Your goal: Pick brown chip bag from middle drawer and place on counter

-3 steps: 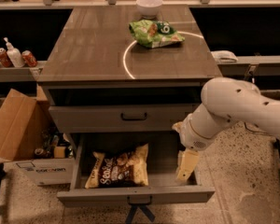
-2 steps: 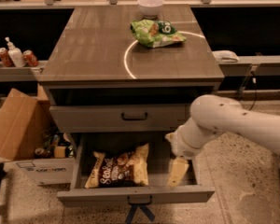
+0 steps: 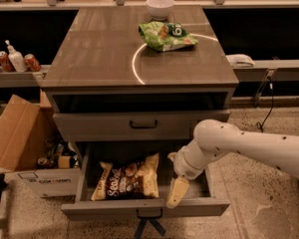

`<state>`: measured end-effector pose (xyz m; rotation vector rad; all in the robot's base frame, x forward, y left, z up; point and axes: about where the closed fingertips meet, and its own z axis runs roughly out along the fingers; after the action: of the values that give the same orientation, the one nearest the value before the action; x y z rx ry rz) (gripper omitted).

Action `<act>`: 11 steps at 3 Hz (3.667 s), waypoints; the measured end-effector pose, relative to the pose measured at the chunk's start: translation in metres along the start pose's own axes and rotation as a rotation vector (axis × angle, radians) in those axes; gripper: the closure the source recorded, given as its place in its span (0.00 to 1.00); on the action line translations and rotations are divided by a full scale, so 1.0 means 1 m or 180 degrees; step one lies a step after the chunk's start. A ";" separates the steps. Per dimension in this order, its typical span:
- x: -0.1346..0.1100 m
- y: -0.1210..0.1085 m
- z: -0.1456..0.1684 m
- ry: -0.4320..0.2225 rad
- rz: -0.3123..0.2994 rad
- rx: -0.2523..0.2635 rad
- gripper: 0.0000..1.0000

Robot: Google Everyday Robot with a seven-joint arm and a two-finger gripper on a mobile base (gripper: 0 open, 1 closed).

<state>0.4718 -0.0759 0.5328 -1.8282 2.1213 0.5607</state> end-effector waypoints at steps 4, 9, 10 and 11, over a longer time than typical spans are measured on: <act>-0.037 -0.074 0.097 -0.0435 -0.0398 0.0216 0.00; -0.067 -0.087 0.136 -0.0529 -0.0560 0.0146 0.63; -0.073 -0.077 0.127 -0.0504 -0.0632 0.0116 0.85; -0.077 -0.072 0.116 -0.0596 -0.0673 0.0067 0.85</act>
Offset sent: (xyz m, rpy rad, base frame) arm 0.0772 0.0528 -0.0726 0.1497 -0.1144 0.0486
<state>0.5502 0.0372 0.4574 -1.8784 1.7815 0.6270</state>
